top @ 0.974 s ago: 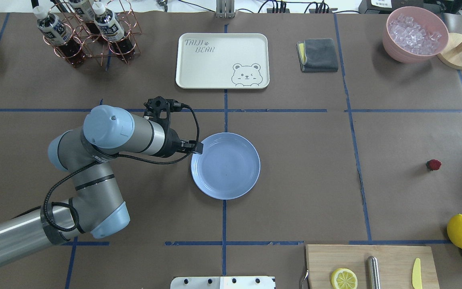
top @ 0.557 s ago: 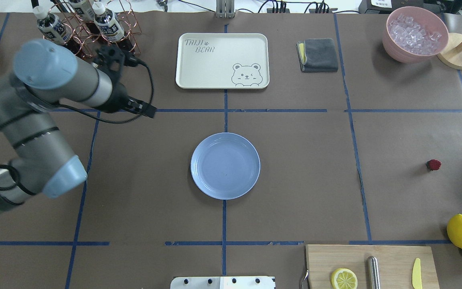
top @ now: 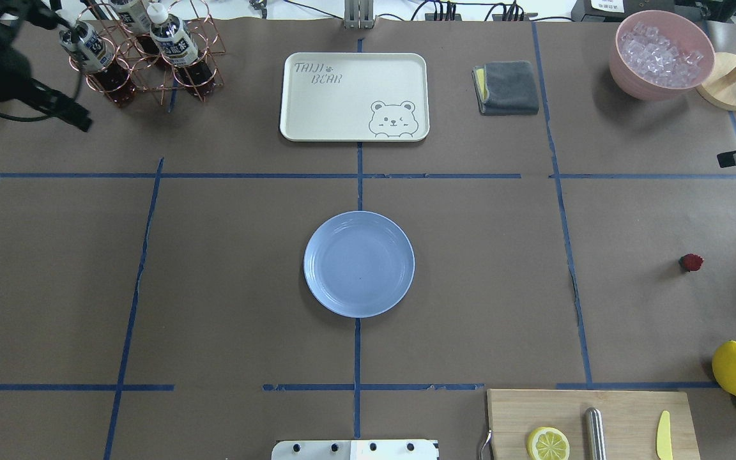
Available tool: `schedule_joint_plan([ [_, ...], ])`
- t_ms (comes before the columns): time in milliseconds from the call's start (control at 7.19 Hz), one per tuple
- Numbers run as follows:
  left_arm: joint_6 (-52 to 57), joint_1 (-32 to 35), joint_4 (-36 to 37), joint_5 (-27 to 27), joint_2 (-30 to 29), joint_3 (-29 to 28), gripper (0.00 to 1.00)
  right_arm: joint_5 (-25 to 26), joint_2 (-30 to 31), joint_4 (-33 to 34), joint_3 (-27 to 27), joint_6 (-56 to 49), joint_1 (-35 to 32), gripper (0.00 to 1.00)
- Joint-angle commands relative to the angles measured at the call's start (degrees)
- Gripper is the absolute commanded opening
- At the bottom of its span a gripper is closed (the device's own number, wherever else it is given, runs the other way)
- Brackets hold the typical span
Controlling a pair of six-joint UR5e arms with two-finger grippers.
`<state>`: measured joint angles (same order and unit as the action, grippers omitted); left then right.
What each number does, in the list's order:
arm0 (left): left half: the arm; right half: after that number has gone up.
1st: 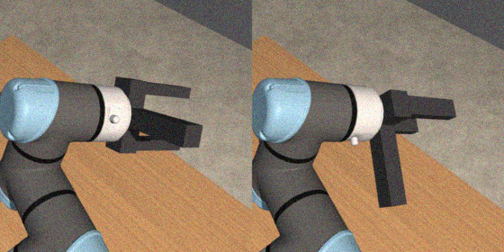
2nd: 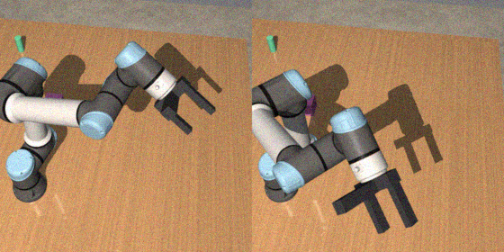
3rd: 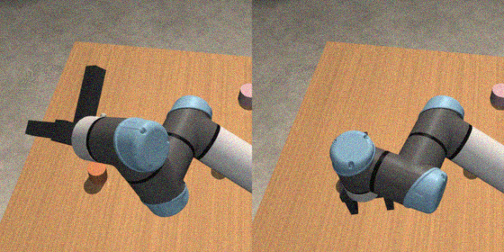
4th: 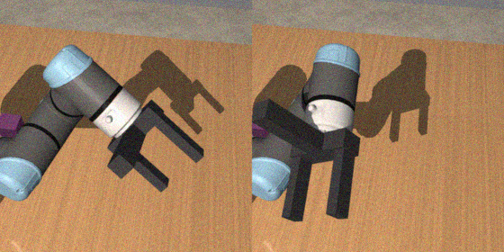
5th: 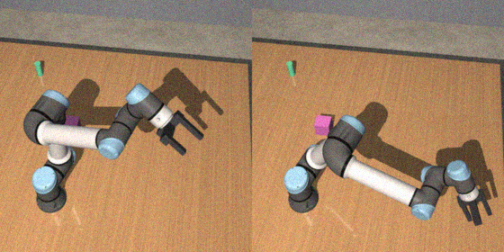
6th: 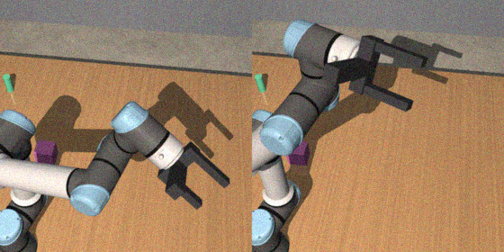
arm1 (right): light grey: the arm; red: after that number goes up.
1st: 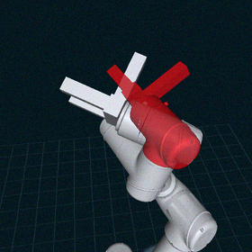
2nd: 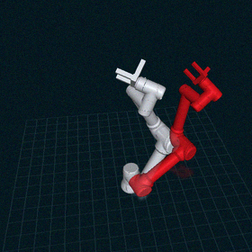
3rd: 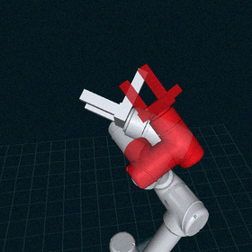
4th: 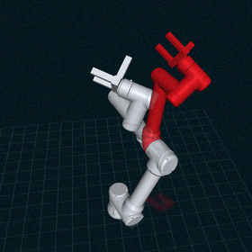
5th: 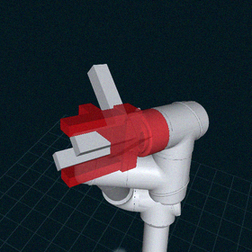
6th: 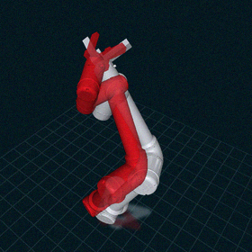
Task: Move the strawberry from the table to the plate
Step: 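Release the plate and withdraw the left arm out of view, then lower the right gripper onto the red strawberry and grasp it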
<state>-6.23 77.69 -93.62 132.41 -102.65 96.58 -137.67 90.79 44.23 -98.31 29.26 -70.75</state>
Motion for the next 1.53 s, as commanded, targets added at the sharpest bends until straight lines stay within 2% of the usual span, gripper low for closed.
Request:
schedule_joint_plan([
  [0, 15.8, 9.8, 0.5, 2.2, 6.5, -4.8, 1.0, 3.9, -0.5, 5.7, -5.7, 9.5, 7.4, 1.0],
  [139, 15.8, 9.8, 0.7, 2.2, 7.4, -5.3, 1.0, 10.3, 6.6, 4.7, -7.0, 6.8, 9.9, 1.0],
  [278, 15.6, 9.7, 1.2, 2.2, 7.4, -9.1, 1.0, 13.7, 11.2, 3.1, -6.9, 3.7, 11.5, 1.0],
  [417, 15.5, 10.1, 1.1, 2.2, 7.6, -9.9, 1.0, 15.9, 12.6, 2.7, -5.8, 3.6, 13.3, 1.0],
  [557, 15.5, 10.1, 1.2, 2.2, 7.8, -10.0, 1.0, 18.4, 13.7, -4.5, -0.4, 3.4, 15.2, 1.0],
  [696, 15.6, 10.1, 1.2, 2.2, 8.3, -9.9, 1.0, 18.7, 13.0, -11.8, 6.0, 3.4, 15.7, 1.0],
  [835, 15.7, 10.2, 1.2, 2.4, 9.1, -9.7, 1.0, 19.2, 12.9, -12.0, 6.3, 3.6, 16.2, 0.99],
  [1113, 15.8, 10.2, 1.2, 2.5, 9.2, -9.7, 1.0, 22.5, 13.0, -11.9, 6.6, 4.0, 18.9, 0.9],
  [1391, 16.0, 10.3, 1.2, 2.7, 9.5, -9.6, 1.0, 23.4, 12.1, -11.9, 6.6, 4.1, 20.4, 0.89],
])
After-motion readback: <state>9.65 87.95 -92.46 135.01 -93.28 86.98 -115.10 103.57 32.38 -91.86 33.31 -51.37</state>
